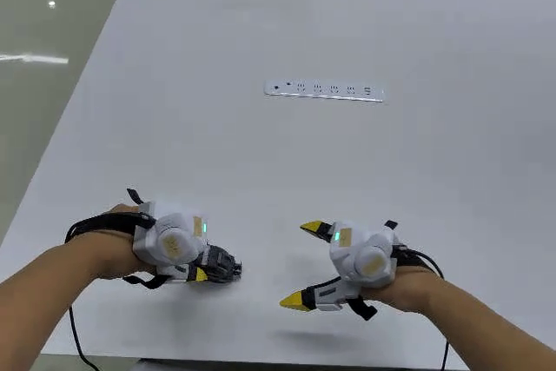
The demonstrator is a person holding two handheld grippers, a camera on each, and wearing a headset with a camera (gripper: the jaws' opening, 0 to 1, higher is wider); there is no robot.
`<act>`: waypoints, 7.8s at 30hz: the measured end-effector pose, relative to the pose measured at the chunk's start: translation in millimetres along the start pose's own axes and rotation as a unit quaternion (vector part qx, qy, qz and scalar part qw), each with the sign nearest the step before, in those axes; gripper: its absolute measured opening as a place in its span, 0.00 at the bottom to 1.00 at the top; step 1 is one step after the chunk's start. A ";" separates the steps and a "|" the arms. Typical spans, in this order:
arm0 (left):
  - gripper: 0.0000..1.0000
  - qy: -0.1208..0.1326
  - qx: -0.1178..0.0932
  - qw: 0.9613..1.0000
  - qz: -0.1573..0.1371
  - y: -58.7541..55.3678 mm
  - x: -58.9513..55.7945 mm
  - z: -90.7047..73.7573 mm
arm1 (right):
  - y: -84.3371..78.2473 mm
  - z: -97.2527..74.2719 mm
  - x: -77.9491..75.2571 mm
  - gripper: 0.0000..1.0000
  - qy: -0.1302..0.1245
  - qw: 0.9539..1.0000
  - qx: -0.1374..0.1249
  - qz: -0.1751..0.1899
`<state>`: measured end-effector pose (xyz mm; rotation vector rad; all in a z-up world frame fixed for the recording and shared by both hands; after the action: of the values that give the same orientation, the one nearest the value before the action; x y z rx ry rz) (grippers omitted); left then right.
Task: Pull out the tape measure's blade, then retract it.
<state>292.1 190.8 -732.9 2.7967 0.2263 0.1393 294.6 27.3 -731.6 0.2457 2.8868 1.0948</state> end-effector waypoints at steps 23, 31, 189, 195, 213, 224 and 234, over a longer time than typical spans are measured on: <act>0.29 -0.002 -0.005 1.000 -0.002 -0.7 1.8 1.2 | 22.1 91.4 7.8 0.19 0.054 0.996 0.058 -0.036; 0.29 -0.002 -0.005 1.000 -0.004 -0.8 2.1 1.4 | 20.6 94.2 9.5 0.15 0.059 0.995 0.065 -0.054; 0.29 0.006 -0.017 0.999 -0.030 -6.4 1.7 -1.5 | -36.2 42.6 -10.3 0.14 0.050 0.992 0.103 -0.057; 0.29 0.006 -0.018 0.999 -0.028 -6.5 0.9 -1.5 | -40.1 38.8 -10.2 0.14 0.049 0.992 0.103 -0.053; 0.29 0.007 -0.020 0.999 -0.031 -6.5 1.0 -1.4 | -45.6 30.3 -11.8 0.14 0.047 0.992 0.109 -0.053; 0.29 0.006 -0.020 0.999 -0.031 -6.2 0.7 -1.9 | -50.1 26.6 -13.3 0.14 0.045 0.992 0.107 -0.045; 0.29 0.007 -0.020 0.999 -0.032 -6.2 0.4 -2.1 | -54.0 23.4 -15.6 0.14 0.044 0.992 0.112 -0.043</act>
<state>291.4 197.3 -733.0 2.7461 0.3127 0.1479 305.1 0.3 -785.1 0.0803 3.0663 0.7881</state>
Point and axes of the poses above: the centre of the closed fingertips' face, and the gripper's own axes: z roughly forward along the fingers, x roughly to its left, y roughly out of its top, the point moved 5 cm from there along -z, roughly backward along the fingers, and after that the axes turned 8 degrees about x, right-handed, at the moved point
